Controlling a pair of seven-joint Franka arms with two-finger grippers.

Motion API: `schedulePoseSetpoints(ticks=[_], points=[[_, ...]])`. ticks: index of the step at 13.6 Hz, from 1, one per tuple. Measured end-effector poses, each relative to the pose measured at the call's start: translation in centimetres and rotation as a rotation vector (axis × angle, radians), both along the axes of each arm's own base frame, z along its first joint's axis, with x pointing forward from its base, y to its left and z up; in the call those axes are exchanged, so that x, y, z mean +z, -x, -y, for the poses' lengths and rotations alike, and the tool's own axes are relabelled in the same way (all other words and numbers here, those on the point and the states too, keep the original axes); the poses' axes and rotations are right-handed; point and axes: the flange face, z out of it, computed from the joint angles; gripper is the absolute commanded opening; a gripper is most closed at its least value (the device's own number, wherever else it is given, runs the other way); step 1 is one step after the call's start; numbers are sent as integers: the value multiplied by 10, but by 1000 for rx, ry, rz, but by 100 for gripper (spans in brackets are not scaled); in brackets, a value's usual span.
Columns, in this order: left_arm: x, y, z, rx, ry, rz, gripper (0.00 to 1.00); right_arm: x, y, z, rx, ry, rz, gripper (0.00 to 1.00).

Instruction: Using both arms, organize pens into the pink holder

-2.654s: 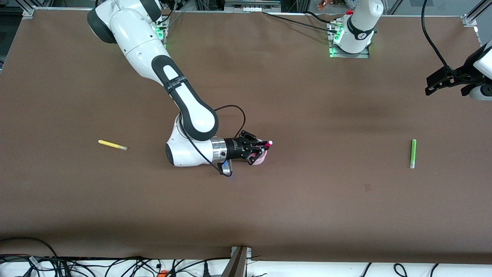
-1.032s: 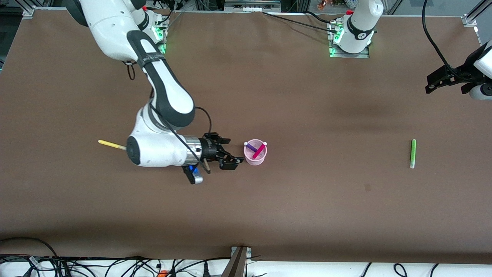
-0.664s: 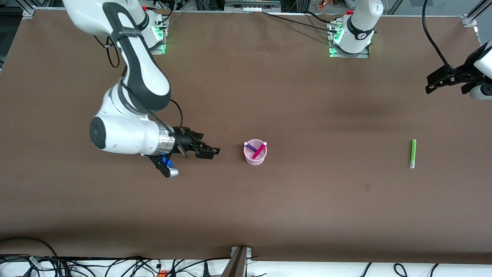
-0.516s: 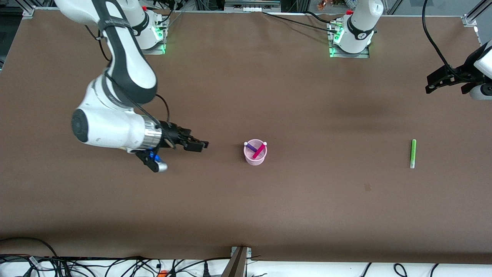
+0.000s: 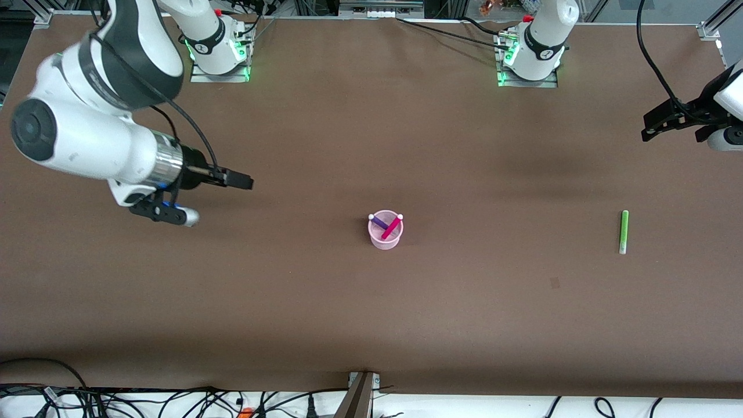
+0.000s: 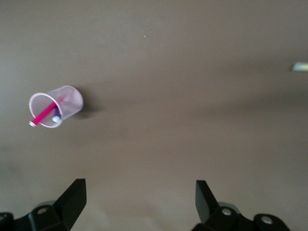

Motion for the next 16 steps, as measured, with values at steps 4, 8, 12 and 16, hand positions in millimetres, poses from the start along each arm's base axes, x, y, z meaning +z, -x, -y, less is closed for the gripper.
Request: schedulePoseSetpoints(ticks=[4, 8, 12, 16], points=[[1, -1, 2, -4, 0, 5, 100, 35, 29, 64, 160, 93, 88, 100], [2, -3, 2, -4, -1, 7, 100, 47, 36, 78, 197, 139, 118, 100], [2, -3, 3, -5, -1, 7, 100, 51, 33, 84, 207, 199, 139, 100], [2, -4, 3, -6, -1, 7, 100, 63, 31, 86, 201, 201, 168, 100]])
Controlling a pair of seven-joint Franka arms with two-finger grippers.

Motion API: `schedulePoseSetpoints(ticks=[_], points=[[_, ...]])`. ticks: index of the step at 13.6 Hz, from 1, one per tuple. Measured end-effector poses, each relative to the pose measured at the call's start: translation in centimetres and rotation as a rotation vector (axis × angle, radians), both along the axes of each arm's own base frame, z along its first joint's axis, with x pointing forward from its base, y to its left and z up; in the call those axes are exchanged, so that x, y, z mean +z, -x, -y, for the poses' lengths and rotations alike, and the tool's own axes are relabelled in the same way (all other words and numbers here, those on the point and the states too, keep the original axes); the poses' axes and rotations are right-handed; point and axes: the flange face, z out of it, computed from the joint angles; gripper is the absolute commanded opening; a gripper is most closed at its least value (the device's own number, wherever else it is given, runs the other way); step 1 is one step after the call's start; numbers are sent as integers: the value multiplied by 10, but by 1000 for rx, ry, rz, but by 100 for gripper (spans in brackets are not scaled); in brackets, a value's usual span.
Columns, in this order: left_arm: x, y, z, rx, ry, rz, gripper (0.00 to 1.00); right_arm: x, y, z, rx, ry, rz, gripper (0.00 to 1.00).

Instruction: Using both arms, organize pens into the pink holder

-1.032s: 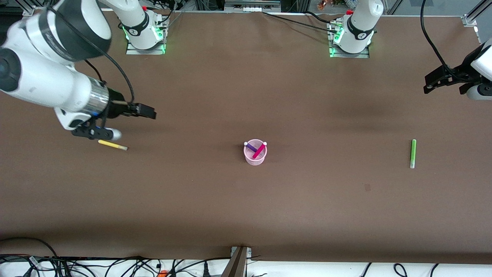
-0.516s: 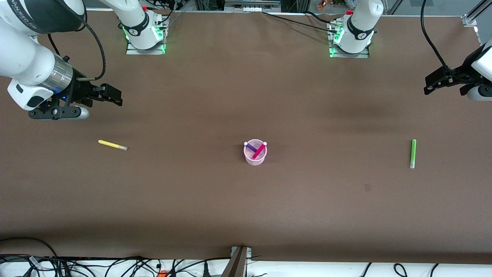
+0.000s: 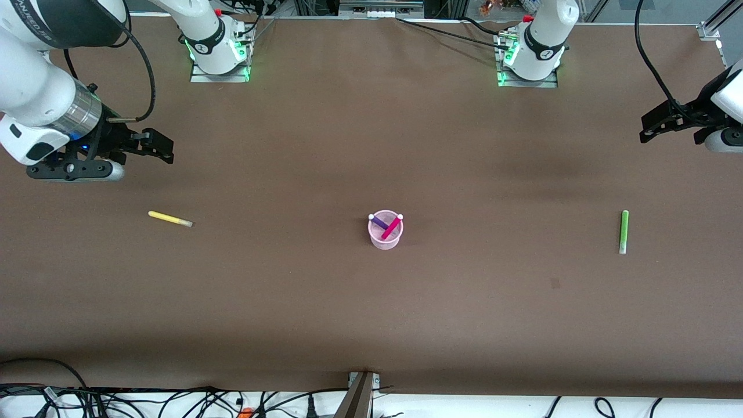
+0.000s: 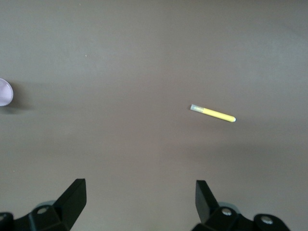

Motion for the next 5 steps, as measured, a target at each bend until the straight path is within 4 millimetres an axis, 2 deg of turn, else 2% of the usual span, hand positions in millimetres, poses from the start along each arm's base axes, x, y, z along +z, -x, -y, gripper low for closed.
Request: schedulePoseSetpoints(ticks=[5], points=[[0, 0, 1, -1, 0, 0, 100, 1, -2, 0, -1, 6, 4, 100]])
